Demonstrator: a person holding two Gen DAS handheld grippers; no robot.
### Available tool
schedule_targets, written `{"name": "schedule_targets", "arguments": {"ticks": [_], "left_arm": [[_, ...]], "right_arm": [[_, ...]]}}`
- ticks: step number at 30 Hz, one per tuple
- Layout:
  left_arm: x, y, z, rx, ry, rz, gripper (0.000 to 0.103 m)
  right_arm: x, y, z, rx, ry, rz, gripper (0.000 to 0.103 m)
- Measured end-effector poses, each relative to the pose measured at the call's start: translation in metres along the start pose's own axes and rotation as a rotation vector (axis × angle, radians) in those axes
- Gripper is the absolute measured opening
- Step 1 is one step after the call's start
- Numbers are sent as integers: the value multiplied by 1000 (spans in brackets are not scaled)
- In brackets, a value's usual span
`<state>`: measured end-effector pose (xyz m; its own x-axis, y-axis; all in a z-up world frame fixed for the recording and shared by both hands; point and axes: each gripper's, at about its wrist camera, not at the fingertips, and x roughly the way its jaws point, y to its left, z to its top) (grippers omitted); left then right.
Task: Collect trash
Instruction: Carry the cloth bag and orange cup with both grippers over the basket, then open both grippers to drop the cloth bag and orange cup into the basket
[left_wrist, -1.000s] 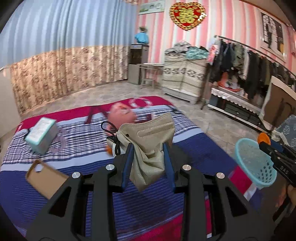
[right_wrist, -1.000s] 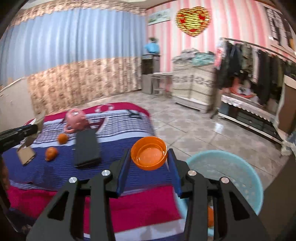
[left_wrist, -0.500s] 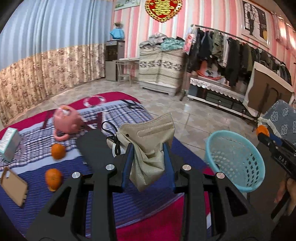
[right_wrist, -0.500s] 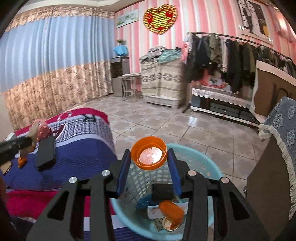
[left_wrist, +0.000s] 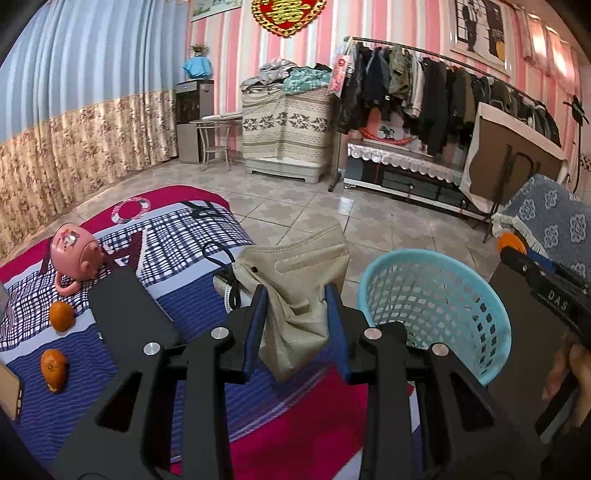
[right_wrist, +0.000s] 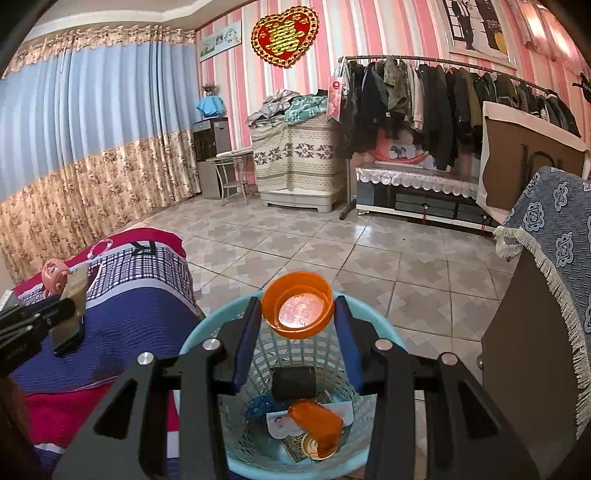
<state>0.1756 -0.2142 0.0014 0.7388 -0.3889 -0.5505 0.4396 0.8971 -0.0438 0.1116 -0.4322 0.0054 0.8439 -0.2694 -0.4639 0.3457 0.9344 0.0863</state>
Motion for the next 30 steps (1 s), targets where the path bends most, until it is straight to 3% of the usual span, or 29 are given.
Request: {"name": "schedule_targets", "arguments": {"ticks": [20,30], "left_arm": [[6,-16,1,31,5,-18,31],[24,-44,3,85,14,-71,31]], "right_arm": [[4,-2,-5,10,23,4,41],[21,-20,-13,61,75,-26,41]]}}
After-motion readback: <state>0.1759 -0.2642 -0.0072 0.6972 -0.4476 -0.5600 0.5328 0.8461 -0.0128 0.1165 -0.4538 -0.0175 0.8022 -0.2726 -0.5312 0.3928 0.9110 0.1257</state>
